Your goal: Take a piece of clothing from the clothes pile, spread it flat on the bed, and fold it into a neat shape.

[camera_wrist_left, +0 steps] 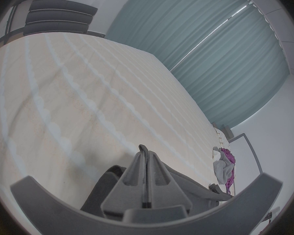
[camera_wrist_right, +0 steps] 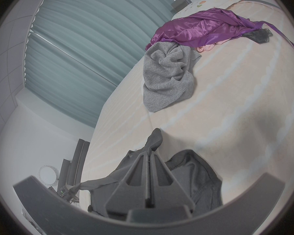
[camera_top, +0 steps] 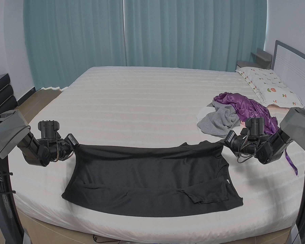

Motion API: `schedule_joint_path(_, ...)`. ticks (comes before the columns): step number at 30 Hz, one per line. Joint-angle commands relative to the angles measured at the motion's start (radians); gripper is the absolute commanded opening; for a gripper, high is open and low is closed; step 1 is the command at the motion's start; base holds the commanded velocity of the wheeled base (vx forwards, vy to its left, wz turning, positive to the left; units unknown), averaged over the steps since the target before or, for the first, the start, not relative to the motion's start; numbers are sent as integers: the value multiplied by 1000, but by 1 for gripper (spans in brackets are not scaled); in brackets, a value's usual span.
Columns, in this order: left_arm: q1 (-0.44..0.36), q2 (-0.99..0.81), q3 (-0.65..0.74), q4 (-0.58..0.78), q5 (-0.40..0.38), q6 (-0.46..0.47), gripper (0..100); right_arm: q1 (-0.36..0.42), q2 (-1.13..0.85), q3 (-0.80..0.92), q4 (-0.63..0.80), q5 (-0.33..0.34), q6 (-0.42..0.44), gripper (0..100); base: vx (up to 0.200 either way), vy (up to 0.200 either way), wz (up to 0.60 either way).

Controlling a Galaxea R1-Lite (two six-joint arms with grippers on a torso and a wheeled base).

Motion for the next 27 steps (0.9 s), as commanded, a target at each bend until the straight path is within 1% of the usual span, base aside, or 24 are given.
schedule_joint_path(1, 5, -47, 55, -1, 0, 6, 0, 0, -56, 68, -2, 13, -1, 0, 0, 0, 0)
schedule_joint_path(6, 10, -85, 115, -2, -3, 8, 0, 0, -90, 129, -2, 34, -3, 0, 0, 0, 0)
schedule_joint_path(10, 10, -100, 168, -2, -10, 26, 0, -1, -107, 183, -4, 41, -35, 0, 0, 0, 0)
schedule_joint_path(13, 10, -111, 208, -2, -10, 52, 0, -4, -113, 236, -47, 59, -41, 0, 0, 0, 0)
schedule_joint_path(16, 8, -122, 245, -4, -12, 55, 0, -20, -114, 295, -122, 76, -46, 0, 0, 0, 0)
schedule_joint_path(18, 8, -123, 251, -4, -12, 60, 0, -21, -114, 305, -134, 79, -50, 0, 0, 0, 0)
schedule_joint_path(19, 8, -123, 271, -4, -16, 80, 0, -23, -111, 344, -160, 84, -70, 0, 0, 0, 0)
schedule_joint_path(21, 8, -128, 290, -4, -16, 97, 0, -24, -113, 370, -165, 90, -90, 0, 0, 0, 0)
schedule_joint_path(25, 10, -143, 334, -4, -16, 112, 0, -35, -113, 419, -180, 99, -156, 0, 0, 0, 0)
schedule_joint_path(27, 10, -145, 351, -4, -16, 130, 0, -36, -111, 433, -191, 100, -170, 0, 0, 0, 0)
